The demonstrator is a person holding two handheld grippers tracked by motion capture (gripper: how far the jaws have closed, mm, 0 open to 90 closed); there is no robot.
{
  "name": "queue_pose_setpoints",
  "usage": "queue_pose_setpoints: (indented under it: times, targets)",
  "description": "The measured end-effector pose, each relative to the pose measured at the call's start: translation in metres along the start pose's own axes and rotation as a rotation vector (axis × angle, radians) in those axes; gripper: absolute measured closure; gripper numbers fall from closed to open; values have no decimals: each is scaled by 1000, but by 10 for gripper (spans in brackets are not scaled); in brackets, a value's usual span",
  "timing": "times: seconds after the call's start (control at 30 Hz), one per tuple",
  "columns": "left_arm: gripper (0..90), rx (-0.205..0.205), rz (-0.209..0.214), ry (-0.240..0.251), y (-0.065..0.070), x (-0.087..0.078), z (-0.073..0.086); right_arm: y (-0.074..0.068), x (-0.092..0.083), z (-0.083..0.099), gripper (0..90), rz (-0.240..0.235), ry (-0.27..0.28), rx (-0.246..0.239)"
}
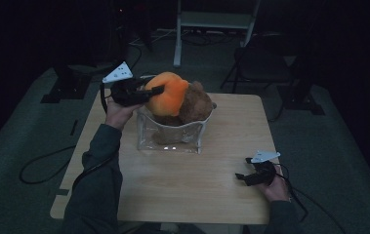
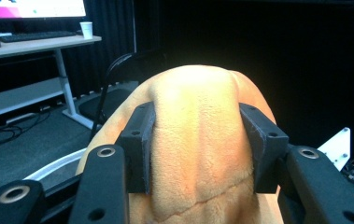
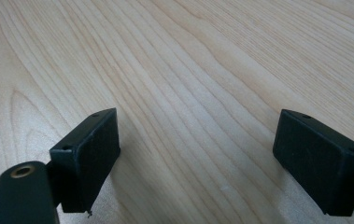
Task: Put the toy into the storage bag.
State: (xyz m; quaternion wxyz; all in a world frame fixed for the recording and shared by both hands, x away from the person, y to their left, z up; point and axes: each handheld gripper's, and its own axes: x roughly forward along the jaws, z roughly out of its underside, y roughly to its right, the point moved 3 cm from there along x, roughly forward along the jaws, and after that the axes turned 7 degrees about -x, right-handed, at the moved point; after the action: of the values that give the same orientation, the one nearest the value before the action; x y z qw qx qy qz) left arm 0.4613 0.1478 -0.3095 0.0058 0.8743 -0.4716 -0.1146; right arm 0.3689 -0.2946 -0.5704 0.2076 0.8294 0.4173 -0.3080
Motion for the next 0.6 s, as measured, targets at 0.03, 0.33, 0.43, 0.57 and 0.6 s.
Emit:
queue_pose_setpoints:
  times: [0.03,0.33,0.43,0.57,0.6]
  targets:
    - [524,-1,0,0,0,0,0,0,0,0,140,0,0,0]
    - [523,-7,-1,-2,-3,1,3,0,0,0,140,0,0,0]
    - [523,-16,-2,-3,-6,1,6,0,0,0,140,0,0,0]
    - [523,-22,-2,-2,-7,2,8,0,0,0,140,0,-1,1]
    - [523,-24,-4,-4,-7,2,9,0,0,0,140,0,-1,2]
